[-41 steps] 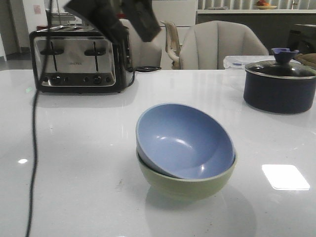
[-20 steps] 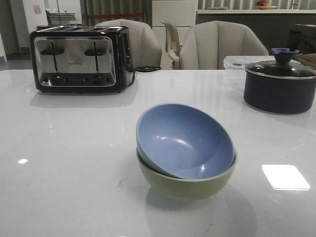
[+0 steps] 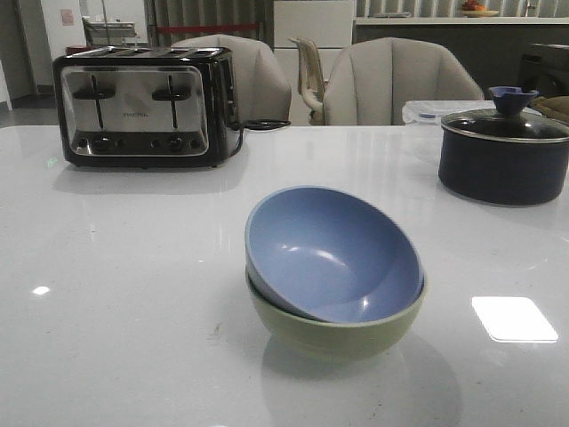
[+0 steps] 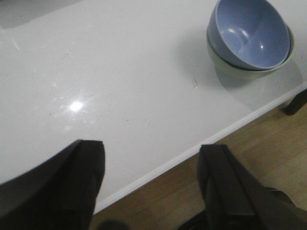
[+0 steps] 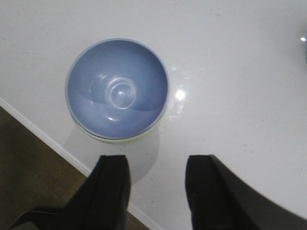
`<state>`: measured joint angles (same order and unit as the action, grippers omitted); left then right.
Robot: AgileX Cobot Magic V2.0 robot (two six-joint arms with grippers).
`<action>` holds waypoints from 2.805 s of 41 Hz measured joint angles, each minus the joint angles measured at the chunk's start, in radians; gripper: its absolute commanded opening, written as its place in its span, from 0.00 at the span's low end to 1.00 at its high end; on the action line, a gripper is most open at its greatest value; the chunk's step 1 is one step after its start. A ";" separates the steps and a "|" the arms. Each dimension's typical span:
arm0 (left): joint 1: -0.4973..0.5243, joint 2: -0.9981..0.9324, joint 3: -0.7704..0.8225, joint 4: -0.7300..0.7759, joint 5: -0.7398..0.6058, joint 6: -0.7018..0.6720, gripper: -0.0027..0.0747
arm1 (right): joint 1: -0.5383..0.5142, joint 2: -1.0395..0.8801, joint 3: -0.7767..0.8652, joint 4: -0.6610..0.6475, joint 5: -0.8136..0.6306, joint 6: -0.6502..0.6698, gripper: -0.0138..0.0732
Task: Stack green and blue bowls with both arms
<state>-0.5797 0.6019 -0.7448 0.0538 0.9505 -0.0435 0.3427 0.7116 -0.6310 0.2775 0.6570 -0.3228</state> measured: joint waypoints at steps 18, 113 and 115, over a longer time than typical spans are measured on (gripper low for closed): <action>0.000 0.000 0.002 0.001 -0.009 -0.004 0.20 | -0.027 0.000 0.000 -0.051 0.077 0.080 0.21; 0.564 -0.607 0.750 -0.068 -0.896 0.002 0.16 | -0.027 0.000 0.000 -0.055 0.077 0.084 0.21; 0.558 -0.607 0.750 -0.068 -0.896 0.002 0.16 | -0.027 0.000 0.000 -0.055 0.077 0.084 0.21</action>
<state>-0.0219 -0.0048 0.0051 -0.0145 0.0541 -0.0411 0.3153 0.7116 -0.6310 0.2220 0.7340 -0.2392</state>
